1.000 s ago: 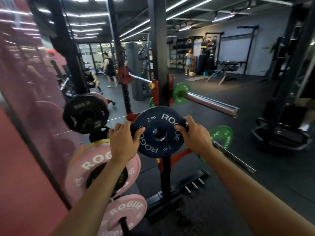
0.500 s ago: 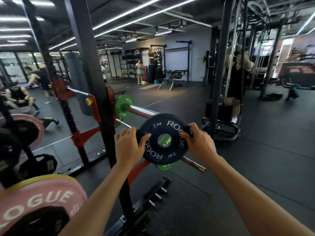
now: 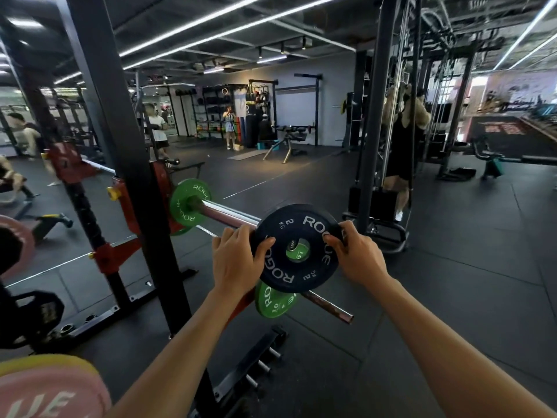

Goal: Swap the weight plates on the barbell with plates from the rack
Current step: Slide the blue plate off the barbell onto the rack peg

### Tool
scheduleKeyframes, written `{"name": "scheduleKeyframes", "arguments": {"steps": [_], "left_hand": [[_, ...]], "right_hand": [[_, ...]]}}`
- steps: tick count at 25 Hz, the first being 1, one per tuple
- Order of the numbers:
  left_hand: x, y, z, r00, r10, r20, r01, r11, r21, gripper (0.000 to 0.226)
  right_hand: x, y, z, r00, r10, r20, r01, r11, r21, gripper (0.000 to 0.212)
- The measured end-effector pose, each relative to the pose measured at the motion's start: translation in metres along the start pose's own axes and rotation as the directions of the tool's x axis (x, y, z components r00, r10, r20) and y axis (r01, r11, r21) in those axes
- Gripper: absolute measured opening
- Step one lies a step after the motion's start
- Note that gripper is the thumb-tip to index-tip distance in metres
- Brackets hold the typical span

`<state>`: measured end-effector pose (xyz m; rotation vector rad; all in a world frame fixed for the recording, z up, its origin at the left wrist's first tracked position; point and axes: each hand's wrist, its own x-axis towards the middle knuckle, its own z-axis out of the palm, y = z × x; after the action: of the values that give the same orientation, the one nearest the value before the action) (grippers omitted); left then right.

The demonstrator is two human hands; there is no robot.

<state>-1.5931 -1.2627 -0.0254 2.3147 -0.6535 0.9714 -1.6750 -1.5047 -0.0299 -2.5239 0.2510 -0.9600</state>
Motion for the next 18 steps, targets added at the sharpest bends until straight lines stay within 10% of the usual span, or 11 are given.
{"name": "scheduleKeyframes", "arguments": {"steps": [18], "left_hand": [[-0.007,0.019,0.033,0.978,-0.159,-0.137,0.195,0.930,0.313,0.046]], "right_hand": [[0.078,0.048,0.056,0.949,-0.294,0.117,0.266,0.941,0.210,0.044]]}}
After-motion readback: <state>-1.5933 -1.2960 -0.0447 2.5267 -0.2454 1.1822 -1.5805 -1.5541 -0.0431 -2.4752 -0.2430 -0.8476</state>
